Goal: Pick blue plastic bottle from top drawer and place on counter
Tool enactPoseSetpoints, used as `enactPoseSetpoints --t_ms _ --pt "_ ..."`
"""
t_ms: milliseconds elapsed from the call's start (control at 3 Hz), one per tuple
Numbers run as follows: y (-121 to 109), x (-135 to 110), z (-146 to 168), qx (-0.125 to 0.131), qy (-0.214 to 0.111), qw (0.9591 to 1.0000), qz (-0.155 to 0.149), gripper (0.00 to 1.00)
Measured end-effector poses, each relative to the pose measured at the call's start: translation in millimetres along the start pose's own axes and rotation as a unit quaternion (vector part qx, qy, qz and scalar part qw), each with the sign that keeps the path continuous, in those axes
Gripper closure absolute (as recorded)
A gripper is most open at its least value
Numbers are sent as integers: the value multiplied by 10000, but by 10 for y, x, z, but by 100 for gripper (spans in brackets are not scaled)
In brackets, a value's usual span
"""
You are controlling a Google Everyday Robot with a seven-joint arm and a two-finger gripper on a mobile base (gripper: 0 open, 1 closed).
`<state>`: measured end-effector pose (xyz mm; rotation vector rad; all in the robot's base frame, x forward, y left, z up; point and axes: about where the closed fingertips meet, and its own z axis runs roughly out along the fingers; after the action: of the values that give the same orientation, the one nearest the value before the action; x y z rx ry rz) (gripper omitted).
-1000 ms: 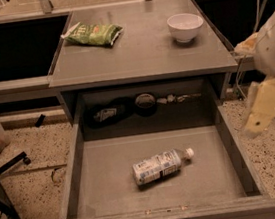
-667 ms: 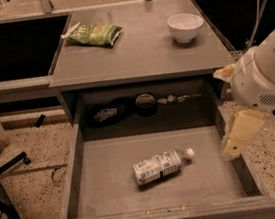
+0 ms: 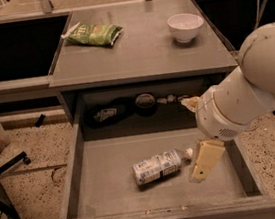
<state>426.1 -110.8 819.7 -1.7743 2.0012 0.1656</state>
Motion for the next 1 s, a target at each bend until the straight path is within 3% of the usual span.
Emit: enactPoseSetpoints --t_ms 333,1000 --pt "0 0 1 0 0 10000 0 0" --pt "15 -61 505 -90 -282 9996 -43 0"
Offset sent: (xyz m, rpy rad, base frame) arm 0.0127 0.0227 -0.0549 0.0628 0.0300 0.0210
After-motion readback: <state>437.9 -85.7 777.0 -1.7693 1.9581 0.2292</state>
